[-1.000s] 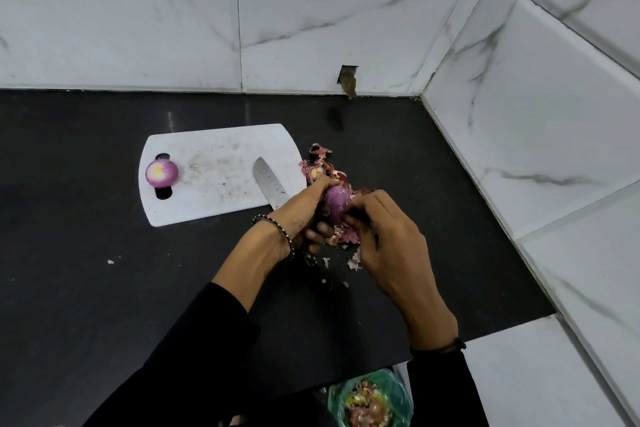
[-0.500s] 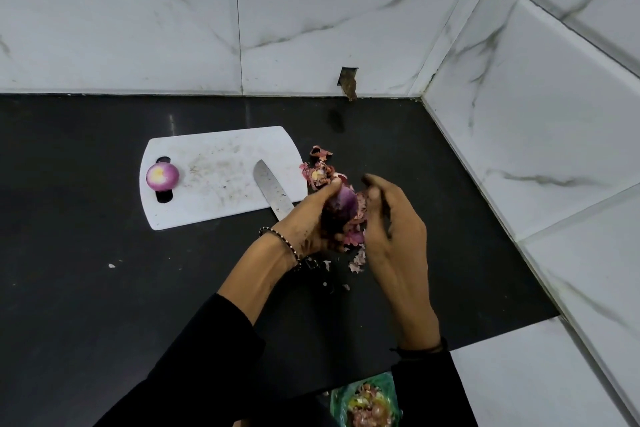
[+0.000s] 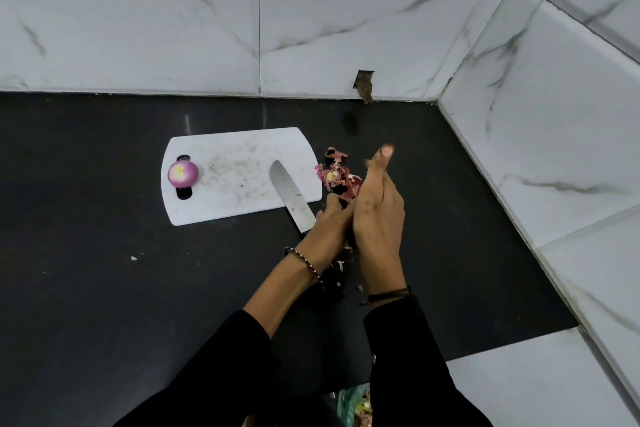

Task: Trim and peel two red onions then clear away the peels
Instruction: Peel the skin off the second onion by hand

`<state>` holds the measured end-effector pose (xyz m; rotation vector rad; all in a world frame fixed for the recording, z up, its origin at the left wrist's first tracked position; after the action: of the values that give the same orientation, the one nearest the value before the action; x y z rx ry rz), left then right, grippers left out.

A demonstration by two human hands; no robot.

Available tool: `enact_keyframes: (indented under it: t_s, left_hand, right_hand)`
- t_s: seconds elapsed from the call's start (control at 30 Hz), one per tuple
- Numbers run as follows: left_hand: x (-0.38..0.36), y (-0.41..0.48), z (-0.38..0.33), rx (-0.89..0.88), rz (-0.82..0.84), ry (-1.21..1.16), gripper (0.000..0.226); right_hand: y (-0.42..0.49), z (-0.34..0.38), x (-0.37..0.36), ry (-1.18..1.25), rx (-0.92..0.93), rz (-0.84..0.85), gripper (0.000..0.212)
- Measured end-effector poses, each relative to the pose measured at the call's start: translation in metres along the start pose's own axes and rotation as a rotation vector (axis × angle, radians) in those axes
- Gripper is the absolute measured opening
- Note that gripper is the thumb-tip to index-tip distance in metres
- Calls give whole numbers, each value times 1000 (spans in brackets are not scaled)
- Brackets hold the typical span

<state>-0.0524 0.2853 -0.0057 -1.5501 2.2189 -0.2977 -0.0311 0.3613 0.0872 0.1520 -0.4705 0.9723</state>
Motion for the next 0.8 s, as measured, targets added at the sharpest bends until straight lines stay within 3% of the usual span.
enact_keyframes:
  t_s: [0.13,0.27,0.43,0.67,0.8]
  left_hand:
    - [-4,-3,1,55,54,-89,75]
    - [-16,-13,-3,88,160,-366,37]
    - [-23,-23,-10,144,243,-498,50]
    - [-21,-22,-17,149,254,-546,40]
    - [-23,-18,-19,95,240,-452,40]
  right_hand:
    - [18,-17,0,95,-104,73,79]
    - [26,-31,-8,221,-213,187,78]
    - [25,-43,-2,274,-256,208,75]
    - [19,-22,7,255,-96,131,80]
    - [1,-1,-2,99,14,68,58]
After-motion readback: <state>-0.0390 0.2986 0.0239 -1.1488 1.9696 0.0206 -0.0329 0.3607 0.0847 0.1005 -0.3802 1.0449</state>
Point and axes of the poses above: each hand's wrist, its own y-axis towards the middle knuckle, its own x-axis out of the back of the hand, z = x × y, the point moved 10 cm from there along y, towards the middle knuckle, and after that the axes turned 4 degrees about -y, right-handed, at the moved point
